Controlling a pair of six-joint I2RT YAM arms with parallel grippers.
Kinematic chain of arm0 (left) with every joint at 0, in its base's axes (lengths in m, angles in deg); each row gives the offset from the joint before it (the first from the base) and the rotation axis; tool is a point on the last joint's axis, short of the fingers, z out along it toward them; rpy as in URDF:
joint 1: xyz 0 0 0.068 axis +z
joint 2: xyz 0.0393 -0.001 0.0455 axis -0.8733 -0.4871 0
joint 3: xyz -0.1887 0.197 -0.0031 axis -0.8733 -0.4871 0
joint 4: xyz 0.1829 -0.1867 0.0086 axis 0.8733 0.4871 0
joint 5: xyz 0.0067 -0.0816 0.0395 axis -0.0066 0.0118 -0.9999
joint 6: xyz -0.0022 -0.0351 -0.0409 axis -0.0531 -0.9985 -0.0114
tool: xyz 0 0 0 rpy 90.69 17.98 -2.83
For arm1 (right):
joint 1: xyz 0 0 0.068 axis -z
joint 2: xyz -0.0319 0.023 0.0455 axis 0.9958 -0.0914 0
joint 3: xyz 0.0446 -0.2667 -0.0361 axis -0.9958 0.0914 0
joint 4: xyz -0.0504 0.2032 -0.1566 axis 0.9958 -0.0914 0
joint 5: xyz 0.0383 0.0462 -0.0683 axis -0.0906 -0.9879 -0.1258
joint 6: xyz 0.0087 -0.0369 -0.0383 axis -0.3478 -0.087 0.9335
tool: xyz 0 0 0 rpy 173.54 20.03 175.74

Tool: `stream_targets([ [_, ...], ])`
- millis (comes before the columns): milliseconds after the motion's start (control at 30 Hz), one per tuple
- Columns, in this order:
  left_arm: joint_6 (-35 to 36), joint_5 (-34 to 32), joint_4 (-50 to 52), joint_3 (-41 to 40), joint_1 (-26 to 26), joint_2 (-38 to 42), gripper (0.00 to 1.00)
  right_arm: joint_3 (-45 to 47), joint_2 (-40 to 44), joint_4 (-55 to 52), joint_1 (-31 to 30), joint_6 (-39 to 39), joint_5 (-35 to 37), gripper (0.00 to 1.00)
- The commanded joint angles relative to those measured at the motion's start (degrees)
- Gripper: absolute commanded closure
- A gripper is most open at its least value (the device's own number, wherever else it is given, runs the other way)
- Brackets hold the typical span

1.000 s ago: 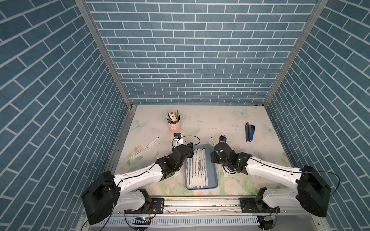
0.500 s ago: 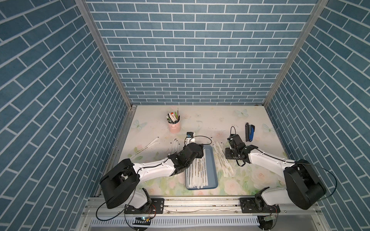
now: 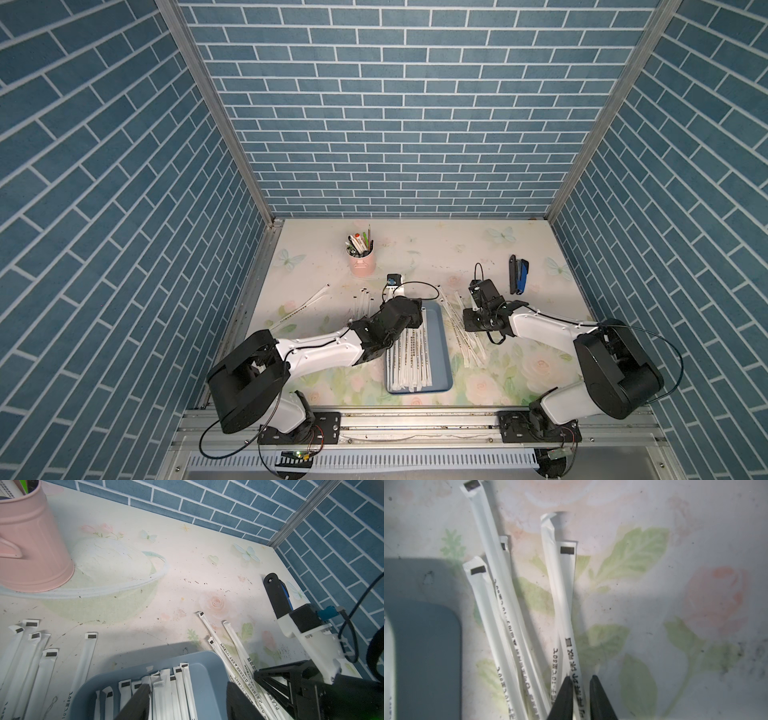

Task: Put the straws into the storage box
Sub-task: Pick up the straw from the center of the board.

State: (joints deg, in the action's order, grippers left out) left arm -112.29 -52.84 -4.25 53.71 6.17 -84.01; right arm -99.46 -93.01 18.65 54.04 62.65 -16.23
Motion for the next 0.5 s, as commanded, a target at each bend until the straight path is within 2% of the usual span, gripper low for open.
stream_targets([
  [0, 0.2, -0.5, 0.2, 1.3, -0.2, -0.4, 0.39, -0.1, 1.1, -1.6, 0.2, 2.6, 2.5, 0.86],
  [100, 0.1, -1.1, 0.7, 1.0, -0.2, 0.2, 0.38, 0.4, 2.5, -2.7, 0.4, 3.1, 4.3, 0.90],
  [333, -0.3, -2.4, 2.0, -0.2, -0.2, 2.1, 0.38, 2.2, 6.1, -2.9, 2.1, 1.8, 1.4, 0.92],
  [467, -0.4, -2.8, 2.0, -0.6, -0.2, 2.7, 0.39, 2.2, 5.5, -2.7, 2.6, 1.7, 0.8, 0.92],
])
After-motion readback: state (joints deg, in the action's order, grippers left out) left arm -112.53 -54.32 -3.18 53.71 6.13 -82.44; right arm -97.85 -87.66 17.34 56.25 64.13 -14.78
